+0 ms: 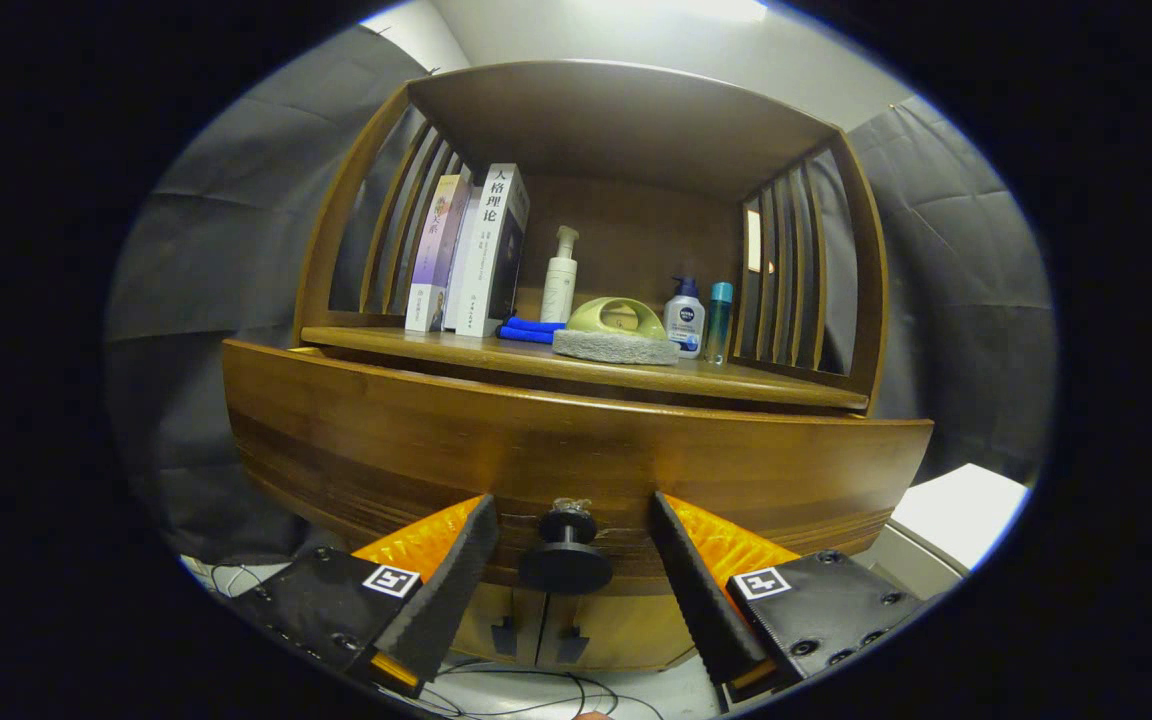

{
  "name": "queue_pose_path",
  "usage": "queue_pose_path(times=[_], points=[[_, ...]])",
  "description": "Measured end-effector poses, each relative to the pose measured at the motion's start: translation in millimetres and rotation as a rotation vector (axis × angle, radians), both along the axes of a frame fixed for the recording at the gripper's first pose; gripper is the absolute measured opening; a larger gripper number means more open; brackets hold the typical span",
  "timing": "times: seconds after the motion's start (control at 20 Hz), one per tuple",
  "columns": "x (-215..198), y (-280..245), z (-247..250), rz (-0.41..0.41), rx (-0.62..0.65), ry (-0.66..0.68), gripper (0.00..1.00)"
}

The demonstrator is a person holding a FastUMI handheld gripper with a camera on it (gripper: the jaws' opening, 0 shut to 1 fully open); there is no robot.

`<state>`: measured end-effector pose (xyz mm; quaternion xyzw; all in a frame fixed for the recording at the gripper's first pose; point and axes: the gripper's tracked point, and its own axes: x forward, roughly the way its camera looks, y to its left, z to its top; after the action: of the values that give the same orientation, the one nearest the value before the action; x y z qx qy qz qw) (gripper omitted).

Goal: Pull open the drawer, take out the items inside it, and place them on the countertop above the cabinet.

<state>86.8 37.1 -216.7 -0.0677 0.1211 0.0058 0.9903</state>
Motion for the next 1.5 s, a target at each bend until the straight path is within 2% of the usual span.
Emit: queue_pose_path(times=[0.95, 1.2, 1.5], points=[[67.6, 3.0, -9.1, -0.03, 0.069, 0.033, 0.97], [63.1, 6.7, -5.2, -0.007, 0.096, 0.031, 0.98], [33.8, -18.1, 58.5, -0.027, 0.194, -0.055, 0.97]])
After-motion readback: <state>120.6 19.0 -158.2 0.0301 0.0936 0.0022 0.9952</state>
